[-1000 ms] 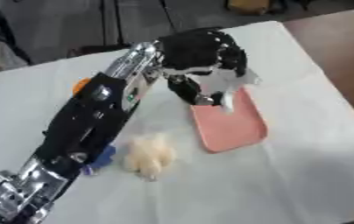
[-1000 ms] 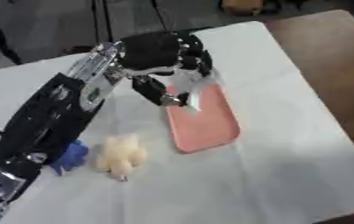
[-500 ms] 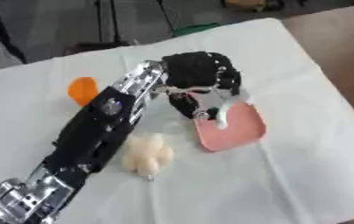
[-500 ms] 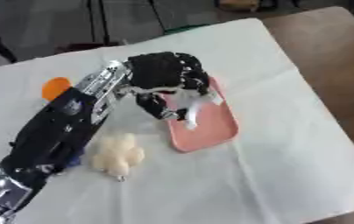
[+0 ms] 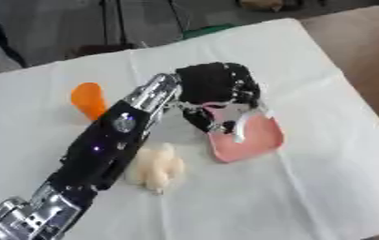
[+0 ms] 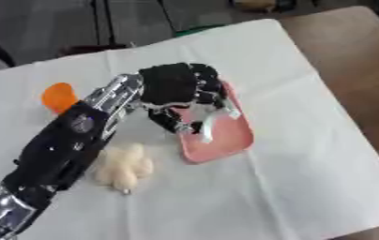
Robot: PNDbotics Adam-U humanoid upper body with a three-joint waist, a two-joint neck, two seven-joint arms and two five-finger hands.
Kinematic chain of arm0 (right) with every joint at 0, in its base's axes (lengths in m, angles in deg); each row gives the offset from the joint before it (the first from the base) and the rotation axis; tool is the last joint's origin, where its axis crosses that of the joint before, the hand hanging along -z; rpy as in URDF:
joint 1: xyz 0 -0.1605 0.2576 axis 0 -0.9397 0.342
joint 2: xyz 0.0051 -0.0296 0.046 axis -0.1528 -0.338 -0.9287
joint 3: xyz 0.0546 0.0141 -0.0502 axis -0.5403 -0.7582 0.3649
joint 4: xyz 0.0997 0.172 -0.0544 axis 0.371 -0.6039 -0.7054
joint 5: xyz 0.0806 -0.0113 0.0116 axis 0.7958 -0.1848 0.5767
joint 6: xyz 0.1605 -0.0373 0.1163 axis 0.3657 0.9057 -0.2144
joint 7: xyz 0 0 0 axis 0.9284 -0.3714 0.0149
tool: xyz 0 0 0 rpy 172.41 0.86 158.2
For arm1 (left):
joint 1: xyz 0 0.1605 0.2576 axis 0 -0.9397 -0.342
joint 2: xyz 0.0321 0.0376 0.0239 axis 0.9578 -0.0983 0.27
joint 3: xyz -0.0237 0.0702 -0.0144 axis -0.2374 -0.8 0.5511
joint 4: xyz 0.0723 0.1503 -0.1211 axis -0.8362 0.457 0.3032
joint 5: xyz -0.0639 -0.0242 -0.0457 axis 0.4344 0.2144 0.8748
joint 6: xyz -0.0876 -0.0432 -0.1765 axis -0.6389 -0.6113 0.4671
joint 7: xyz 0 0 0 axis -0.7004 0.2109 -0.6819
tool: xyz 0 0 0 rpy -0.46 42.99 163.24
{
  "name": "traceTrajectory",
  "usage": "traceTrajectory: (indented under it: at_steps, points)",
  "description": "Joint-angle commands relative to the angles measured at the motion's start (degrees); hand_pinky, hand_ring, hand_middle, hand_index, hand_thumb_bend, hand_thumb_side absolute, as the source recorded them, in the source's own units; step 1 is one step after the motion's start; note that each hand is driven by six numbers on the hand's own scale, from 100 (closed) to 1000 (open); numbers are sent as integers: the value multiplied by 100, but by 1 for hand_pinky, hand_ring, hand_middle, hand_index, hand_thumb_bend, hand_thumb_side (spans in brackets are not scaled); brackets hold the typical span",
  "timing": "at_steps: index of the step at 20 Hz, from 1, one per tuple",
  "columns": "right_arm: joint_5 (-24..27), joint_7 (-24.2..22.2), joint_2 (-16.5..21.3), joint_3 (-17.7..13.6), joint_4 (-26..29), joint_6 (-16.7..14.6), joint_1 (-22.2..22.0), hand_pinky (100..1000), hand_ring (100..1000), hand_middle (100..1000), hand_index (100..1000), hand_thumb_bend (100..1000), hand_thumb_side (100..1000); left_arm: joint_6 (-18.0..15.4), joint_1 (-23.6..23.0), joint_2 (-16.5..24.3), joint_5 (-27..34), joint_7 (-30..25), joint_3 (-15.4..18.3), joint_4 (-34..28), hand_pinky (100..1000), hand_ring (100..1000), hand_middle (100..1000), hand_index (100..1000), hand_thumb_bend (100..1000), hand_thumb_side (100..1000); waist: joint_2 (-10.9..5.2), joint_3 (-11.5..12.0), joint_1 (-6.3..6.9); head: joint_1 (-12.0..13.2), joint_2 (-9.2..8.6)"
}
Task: Pick up objects on the table and place them in the box.
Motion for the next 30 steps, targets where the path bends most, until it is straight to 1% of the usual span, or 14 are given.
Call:
traceTrajectory:
  at_steps: [1, 8, 9, 11, 12, 13, 14, 16, 23, 25, 26, 27, 28, 30]
  points:
    - [6, -17, 70, -43, 98, -16, 40, 547, 524, 809, 715, 100, 771, -223, 59, 68, -214, -170, -21, 21, 881, 820, 814, 769, 255, 305, -93, -2, -51, -14, -72]
    - [13, -20, 65, -51, 96, -21, 33, 547, 524, 809, 715, 100, 772, -483, 44, 121, -185, -772, 37, -54, 908, 850, 870, 954, 324, 335, -92, 26, -70, -23, -95]
    - [14, -22, 65, -51, 96, -22, 32, 548, 524, 810, 715, 100, 772, -484, 45, 129, -149, -812, 42, -85, 911, 854, 880, 984, 390, 347, -92, 27, -71, -22, -96]
    - [15, -27, 60, -51, 94, -21, 34, 548, 524, 810, 715, 100, 772, -467, 57, 154, -50, -831, 69, -189, 911, 855, 884, 992, 414, 350, -93, 34, -74, -22, -104]
    - [13, -28, 61, -53, 94, -23, 34, 548, 524, 810, 716, 100, 772, -448, 59, 165, 4, -823, 89, -242, 910, 856, 888, 1000, 502, 366, -93, 37, -77, -21, -108]
    - [13, -29, 61, -54, 95, -25, 33, 548, 524, 810, 716, 100, 772, -424, 57, 178, 55, -809, 103, -296, 910, 856, 888, 1000, 502, 366, -92, 40, -79, -19, -111]
    - [15, -28, 61, -56, 94, -26, 31, 548, 524, 810, 716, 100, 772, -390, 53, 187, 121, -771, 134, -355, 907, 856, 890, 1000, 605, 581, -92, 45, -84, -22, -111]
    - [17, -29, 61, -59, 93, -29, 26, 548, 524, 810, 716, 100, 772, -315, 52, 225, 274, -654, 198, -503, 910, 859, 892, 1000, 690, 679, -94, 54, -92, -30, -112]
    - [22, -17, 59, -84, 80, -38, -7, 549, 524, 810, 716, 100, 772, 54, 13, 564, 916, -597, 575, -1030, 905, 856, 879, 993, 625, 557, -115, 109, -135, -58, -100]
    - [21, -4, 62, -101, 75, -45, -25, 549, 524, 810, 717, 100, 772, 248, -73, 768, 1532, -670, 762, -1312, 888, 844, 863, 986, 577, 529, -127, 154, -150, -79, -92]
    - [20, 6, 64, -113, 71, -46, -36, 550, 524, 810, 717, 100, 771, 405, -131, 853, 1908, -716, 902, -1455, 854, 822, 837, 966, 486, 486, -132, 195, -163, -104, -77]
    - [19, 18, 70, -126, 69, -50, -48, 550, 524, 810, 717, 100, 771, 626, -204, 947, 2356, -740, 1066, -1624, 854, 822, 837, 966, 486, 486, -137, 235, -174, -127, -61]
    - [17, 27, 74, -135, 67, -52, -58, 550, 524, 811, 717, 100, 771, 872, -268, 1005, 2796, -758, 1232, -1778, 797, 787, 794, 930, 360, 464, -140, 274, -186, -143, -50]
    - [10, 52, 89, -162, 62, -58, -87, 550, 524, 811, 717, 100, 771, 1503, -480, 1152, 3930, -594, 1595, -2191, 739, 753, 756, 895, 330, 488, -152, 375, -205, -192, -29]
